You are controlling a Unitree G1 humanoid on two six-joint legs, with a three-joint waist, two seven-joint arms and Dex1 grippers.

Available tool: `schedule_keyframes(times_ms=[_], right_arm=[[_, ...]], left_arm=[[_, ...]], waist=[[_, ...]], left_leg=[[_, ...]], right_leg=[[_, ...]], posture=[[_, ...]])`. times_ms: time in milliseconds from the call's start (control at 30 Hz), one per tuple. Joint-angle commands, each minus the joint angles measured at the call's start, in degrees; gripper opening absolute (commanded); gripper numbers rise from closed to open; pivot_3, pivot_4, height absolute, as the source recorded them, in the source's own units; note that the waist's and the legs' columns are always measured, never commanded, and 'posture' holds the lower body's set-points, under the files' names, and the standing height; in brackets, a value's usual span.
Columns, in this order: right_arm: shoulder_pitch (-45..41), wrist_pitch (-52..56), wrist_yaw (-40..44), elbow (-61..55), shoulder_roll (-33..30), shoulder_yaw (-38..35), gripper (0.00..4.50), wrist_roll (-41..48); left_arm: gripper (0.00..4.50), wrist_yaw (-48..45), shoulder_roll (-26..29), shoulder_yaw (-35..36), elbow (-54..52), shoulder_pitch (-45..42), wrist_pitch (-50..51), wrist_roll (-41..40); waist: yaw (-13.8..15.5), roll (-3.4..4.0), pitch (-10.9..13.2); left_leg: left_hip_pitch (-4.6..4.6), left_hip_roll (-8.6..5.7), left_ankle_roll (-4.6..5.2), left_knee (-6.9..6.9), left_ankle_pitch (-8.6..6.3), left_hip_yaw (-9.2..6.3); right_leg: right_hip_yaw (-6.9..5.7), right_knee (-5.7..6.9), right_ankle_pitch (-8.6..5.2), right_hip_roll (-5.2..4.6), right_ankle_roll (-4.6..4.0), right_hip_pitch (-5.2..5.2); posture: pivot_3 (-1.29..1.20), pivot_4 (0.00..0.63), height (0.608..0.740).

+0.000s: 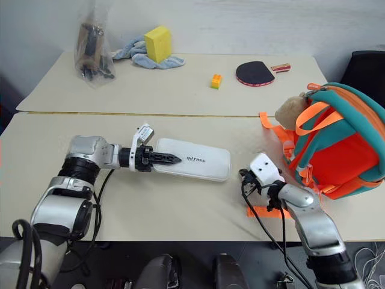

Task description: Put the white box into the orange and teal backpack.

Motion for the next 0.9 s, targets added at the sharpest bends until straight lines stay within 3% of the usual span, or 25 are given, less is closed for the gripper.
schedule_keyframes(times_ms=[33,100,200,333,433,467,567,767,900], right_arm=[[3.8,4.4,-2.0,-10.1,0.7,-7.3,0.00,5.2],[7.4,8.5,-3.5,-15.6,2.3,-14.5,0.00,10.1],[13.9,15.7,-5.5,-23.8,4.8,-28.0,0.54,20.3],[18.0,20.4,-9.6,-28.6,5.0,-38.9,1.87,28.5],[15.6,22.4,-14.1,-27.4,4.5,-42.0,2.87,32.8],[13.7,22.6,-16.1,-26.3,4.5,-41.9,3.34,33.6],[7.5,23.3,-21.9,-22.4,5.2,-40.1,4.20,34.7],[-5.0,18.2,-25.1,-9.3,5.4,-31.6,4.20,30.8],[-8.9,12.4,-21.1,-1.6,3.8,-27.9,3.35,28.0]], left_arm=[[1.26,1.3,-0.4,4.0,-7.3,1.0,5.7,-5.8],[1.26,4.0,-1.9,6.9,-10.7,2.2,8.3,-8.0],[1.26,8.9,-5.2,13.4,-14.6,2.9,11.5,-10.9],[1.26,15.4,-7.6,17.6,-19.0,3.1,11.9,-11.9],[1.26,15.7,-7.1,15.7,-22.8,4.6,11.5,-13.4],[1.26,15.0,-6.7,15.8,-24.3,5.2,10.9,-14.5],[1.26,15.8,-6.1,16.0,-26.0,6.2,7.6,-15.0],[1.26,15.5,-2.8,17.7,-21.0,4.6,0.8,-14.7],[1.26,16.7,-0.9,17.4,-18.6,3.9,-3.0,-13.5]], waist=[[0.0,0.00,0.0],[0.3,0.00,0.0],[1.0,0.02,0.0],[0.9,0.01,0.0],[0.1,0.01,0.0],[0.0,0.01,0.0],[-0.2,0.02,0.0],[-0.1,0.02,0.0],[-0.1,0.02,0.0]], left_leg=[[0.00,0.02,-0.01,0.00,0.00,-0.02],[0.02,-0.01,-0.01,0.02,0.00,-0.02],[-0.05,-0.02,0.00,0.02,0.00,-0.13],[0.03,-0.02,-0.01,0.02,0.00,-0.11],[0.10,-0.02,-0.08,0.00,0.03,-0.12],[0.11,-0.02,-0.13,-0.05,0.06,-0.11],[0.17,-0.01,-0.22,-0.22,0.13,-0.06],[0.15,-0.02,-0.25,-0.39,0.23,0.01],[0.11,-0.05,-0.22,-0.45,0.25,0.08]], right_leg=[[-0.01,0.03,0.00,0.00,0.00,0.02],[-0.01,-0.03,0.00,-0.01,0.00,0.06],[-0.07,-0.11,0.00,-0.02,0.00,0.08],[-0.03,-0.21,0.00,0.01,0.00,0.13],[-0.02,-0.14,0.00,0.04,0.00,0.14],[-0.02,-0.13,0.00,0.05,0.00,0.13],[0.06,-0.15,0.00,0.09,0.00,0.07],[0.12,-0.19,0.00,0.13,-0.01,-0.06],[0.16,-0.24,0.00,0.11,-0.01,-0.14]], posture=[[0.00,0.150,0.740],[0.00,0.150,0.740],[0.00,0.150,0.740],[0.00,0.150,0.740],[0.00,0.150,0.740],[0.00,0.150,0.740],[0.00,0.150,0.740],[0.00,0.150,0.740],[0.00,0.150,0.740]])
